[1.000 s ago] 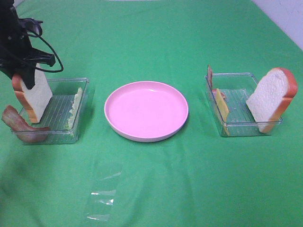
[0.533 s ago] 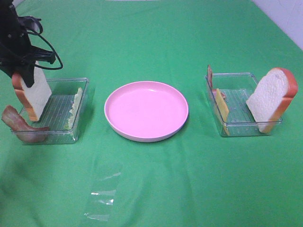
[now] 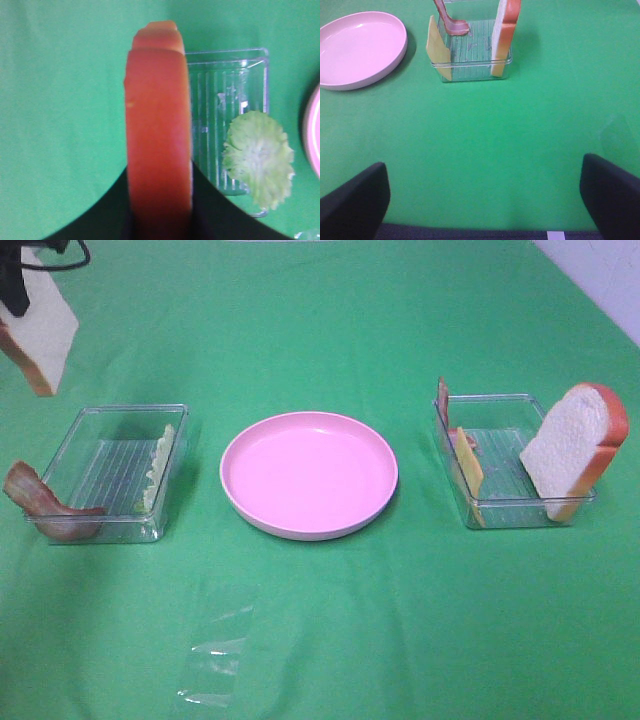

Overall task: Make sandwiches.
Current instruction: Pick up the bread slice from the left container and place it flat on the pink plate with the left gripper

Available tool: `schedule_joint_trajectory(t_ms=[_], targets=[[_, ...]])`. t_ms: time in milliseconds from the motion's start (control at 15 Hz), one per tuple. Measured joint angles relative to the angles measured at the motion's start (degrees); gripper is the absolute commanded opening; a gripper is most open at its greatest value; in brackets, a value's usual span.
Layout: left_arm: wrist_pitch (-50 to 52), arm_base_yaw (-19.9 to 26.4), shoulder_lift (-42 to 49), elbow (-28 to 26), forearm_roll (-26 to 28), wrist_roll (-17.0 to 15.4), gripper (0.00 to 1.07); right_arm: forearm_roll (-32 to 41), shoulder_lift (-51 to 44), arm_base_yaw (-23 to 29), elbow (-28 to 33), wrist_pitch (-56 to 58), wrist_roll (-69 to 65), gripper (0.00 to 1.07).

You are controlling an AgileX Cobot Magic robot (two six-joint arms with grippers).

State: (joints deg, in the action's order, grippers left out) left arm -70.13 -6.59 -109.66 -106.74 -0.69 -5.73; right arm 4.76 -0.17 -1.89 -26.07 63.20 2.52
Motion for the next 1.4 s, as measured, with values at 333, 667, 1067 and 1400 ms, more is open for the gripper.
schedule_joint_trajectory(t_ms=[333, 667, 1067, 1400], targets=[[-0.06, -0.11, 3.72, -0.06, 30.02, 9.68, 0.0, 0.0, 0.0, 0.0, 0.0, 0.0, 0.0, 0.98], [0.34, -6.82, -5.67, -0.06, 42.74, 12.89, 0.0, 0.0, 0.0, 0.0, 0.0, 0.0, 0.0, 0.98], [5.16, -10.83, -17.13, -0.06, 46.29, 12.03, 0.0, 0.0, 0.0, 0.0, 0.0, 0.0, 0.0, 0.98], [8.42, -12.61, -22.52, -0.06, 48.01, 11.75, 0.0, 0.0, 0.0, 0.0, 0.0, 0.0, 0.0, 0.98]])
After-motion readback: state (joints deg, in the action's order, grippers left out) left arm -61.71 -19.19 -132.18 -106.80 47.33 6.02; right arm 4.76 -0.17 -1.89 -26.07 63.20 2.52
